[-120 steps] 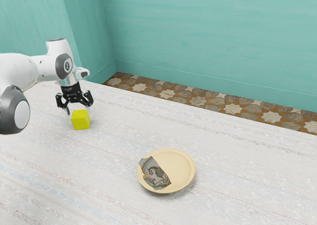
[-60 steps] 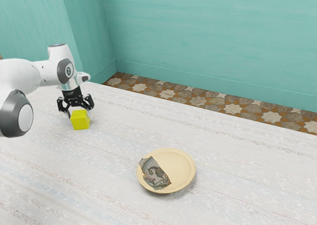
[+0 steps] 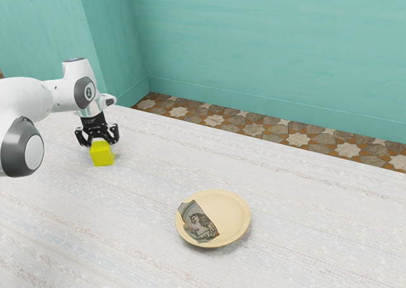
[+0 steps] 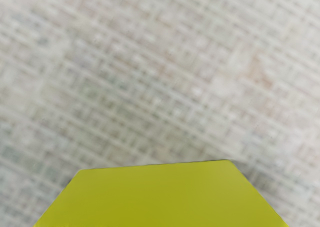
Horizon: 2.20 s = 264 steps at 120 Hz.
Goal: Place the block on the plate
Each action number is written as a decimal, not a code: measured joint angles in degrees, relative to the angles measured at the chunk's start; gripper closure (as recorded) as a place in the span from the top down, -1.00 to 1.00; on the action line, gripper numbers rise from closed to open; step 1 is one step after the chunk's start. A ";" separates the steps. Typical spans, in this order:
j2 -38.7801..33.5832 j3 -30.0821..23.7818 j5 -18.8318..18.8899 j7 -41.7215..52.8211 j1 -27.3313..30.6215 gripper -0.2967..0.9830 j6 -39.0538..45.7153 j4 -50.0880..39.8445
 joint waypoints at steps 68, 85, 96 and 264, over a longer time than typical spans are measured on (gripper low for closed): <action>-6.54 0.43 1.77 -0.57 -5.80 0.11 -1.18 -3.25; -9.87 0.38 1.98 -1.06 -12.01 0.10 -1.47 -7.54; -11.85 0.45 2.79 -1.55 -15.49 0.09 -1.55 -9.90; -24.95 -0.11 6.82 -19.57 -44.81 0.10 10.65 -35.89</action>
